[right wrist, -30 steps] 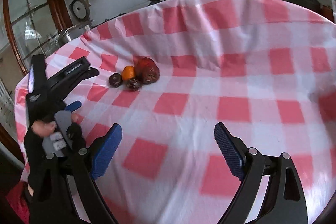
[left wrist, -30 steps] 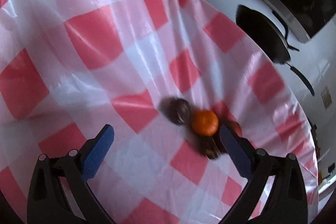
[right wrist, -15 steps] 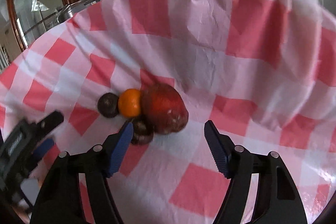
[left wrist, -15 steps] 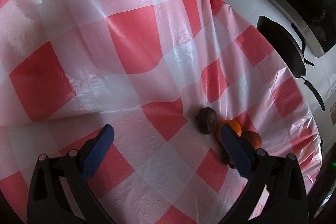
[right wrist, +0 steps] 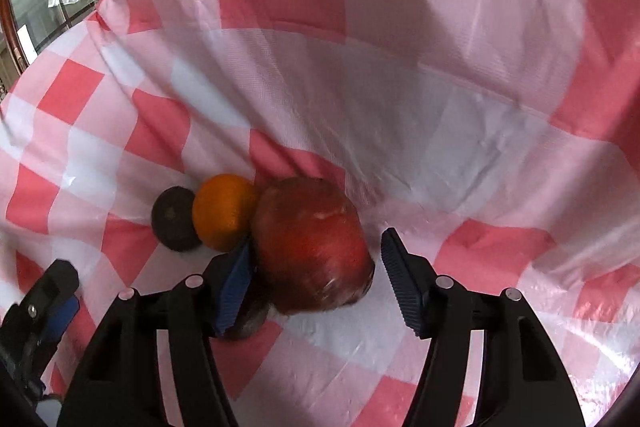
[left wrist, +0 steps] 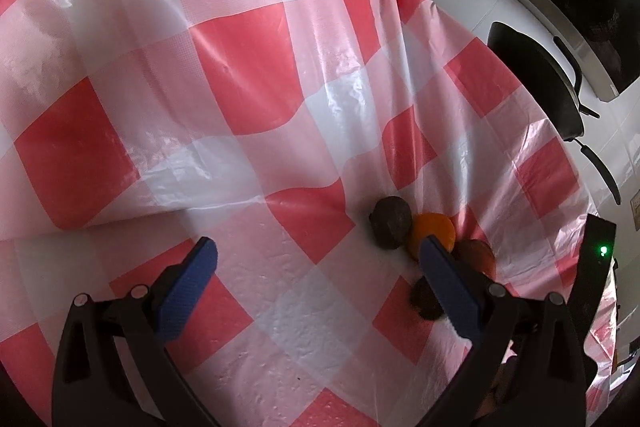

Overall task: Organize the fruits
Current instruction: 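Grasp the large red apple with the right tool while the left tool grasps a dark brown fruit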

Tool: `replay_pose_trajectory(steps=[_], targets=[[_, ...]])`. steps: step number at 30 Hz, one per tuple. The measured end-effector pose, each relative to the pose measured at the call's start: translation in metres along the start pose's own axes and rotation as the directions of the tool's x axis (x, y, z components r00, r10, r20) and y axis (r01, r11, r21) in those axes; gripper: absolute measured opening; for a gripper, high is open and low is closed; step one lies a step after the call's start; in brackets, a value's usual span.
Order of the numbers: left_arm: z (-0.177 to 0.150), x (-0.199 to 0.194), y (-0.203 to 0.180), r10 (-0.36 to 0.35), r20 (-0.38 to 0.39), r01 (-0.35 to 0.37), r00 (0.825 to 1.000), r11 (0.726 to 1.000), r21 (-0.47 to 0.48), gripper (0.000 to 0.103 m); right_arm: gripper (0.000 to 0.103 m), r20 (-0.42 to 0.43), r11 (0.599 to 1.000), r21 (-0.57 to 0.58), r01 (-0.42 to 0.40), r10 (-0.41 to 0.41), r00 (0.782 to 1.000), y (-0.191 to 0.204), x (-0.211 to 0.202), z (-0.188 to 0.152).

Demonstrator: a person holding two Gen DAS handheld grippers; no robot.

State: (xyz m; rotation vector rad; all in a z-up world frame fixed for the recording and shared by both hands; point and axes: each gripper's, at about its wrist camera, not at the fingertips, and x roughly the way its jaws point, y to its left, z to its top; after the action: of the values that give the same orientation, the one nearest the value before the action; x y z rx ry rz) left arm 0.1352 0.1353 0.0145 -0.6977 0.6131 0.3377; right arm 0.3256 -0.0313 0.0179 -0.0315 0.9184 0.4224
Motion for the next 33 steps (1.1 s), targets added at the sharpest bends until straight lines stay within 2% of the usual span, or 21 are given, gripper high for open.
replay_pose_trajectory(steps=[1,3,5,8,9,12,14,16,19,22,24,26,28,31,33], targets=[[0.000,0.000,0.000,0.000,-0.001,0.000,1.000,1.000,-0.001,0.101,0.062,-0.006,1.000,0.020,-0.018,0.018,1.000,-0.002,0.000,-0.001],[0.001,0.001,-0.001,-0.002,-0.006,0.002,1.000,1.000,0.005,0.101,0.053,-0.005,0.998,0.032,-0.046,0.046,0.999,-0.004,-0.003,-0.006],[0.001,0.002,-0.002,-0.007,-0.012,0.008,1.000,1.000,0.017,0.101,0.053,0.007,0.997,0.075,-0.034,0.033,0.999,-0.012,-0.014,-0.018],[0.000,0.007,-0.013,-0.046,-0.053,0.051,0.998,0.995,0.089,0.101,0.053,0.080,0.983,0.166,-0.073,0.061,0.995,-0.029,-0.044,-0.041],[-0.001,0.008,-0.017,-0.055,-0.060,0.062,0.997,0.991,0.115,0.101,0.053,0.116,0.974,0.213,-0.080,0.056,0.992,-0.038,-0.059,-0.055],[-0.007,0.011,-0.033,-0.089,-0.097,0.108,0.991,0.973,0.205,0.101,0.053,0.155,0.941,0.334,-0.048,-0.004,0.988,-0.060,-0.092,-0.093],[-0.012,0.013,-0.043,-0.114,-0.134,0.145,0.984,0.958,0.249,0.101,0.053,0.190,0.917,0.397,-0.037,-0.042,0.981,-0.070,-0.107,-0.117],[-0.017,0.013,-0.051,-0.110,-0.139,0.147,0.984,0.944,0.294,0.101,0.053,0.217,0.892,0.449,-0.051,-0.054,0.975,-0.082,-0.114,-0.133],[-0.025,0.015,-0.066,-0.072,-0.136,0.119,0.988,0.918,0.378,0.101,0.053,0.276,0.899,0.434,-0.053,-0.077,0.958,-0.079,-0.122,-0.132],[-0.030,0.020,-0.078,-0.034,-0.141,0.093,0.989,0.895,0.435,0.099,0.053,0.263,0.910,0.413,-0.046,-0.070,0.962,-0.074,-0.118,-0.127],[-0.030,0.028,-0.083,-0.027,-0.167,0.099,0.986,0.892,0.441,0.095,0.053,0.269,0.909,0.414,-0.049,-0.070,0.961,-0.073,-0.118,-0.126],[-0.029,0.040,-0.087,0.005,-0.197,0.083,0.980,0.895,0.438,0.084,0.053,0.264,0.906,0.420,-0.056,-0.062,0.963,-0.077,-0.121,-0.130],[-0.030,0.050,-0.093,0.017,-0.230,0.090,0.973,0.892,0.443,0.080,0.053,0.263,0.903,0.425,-0.062,-0.058,0.963,-0.079,-0.121,-0.131],[-0.033,0.058,-0.105,0.034,-0.236,0.087,0.971,0.870,0.485,0.079,0.053,0.260,0.906,0.420,-0.059,-0.057,0.964,-0.078,-0.120,-0.131],[-0.036,0.062,-0.112,0.059,-0.226,0.068,0.972,0.855,0.515,0.074,0.053,0.259,0.909,0.413,-0.058,-0.056,0.964,-0.077,-0.120,-0.131]])
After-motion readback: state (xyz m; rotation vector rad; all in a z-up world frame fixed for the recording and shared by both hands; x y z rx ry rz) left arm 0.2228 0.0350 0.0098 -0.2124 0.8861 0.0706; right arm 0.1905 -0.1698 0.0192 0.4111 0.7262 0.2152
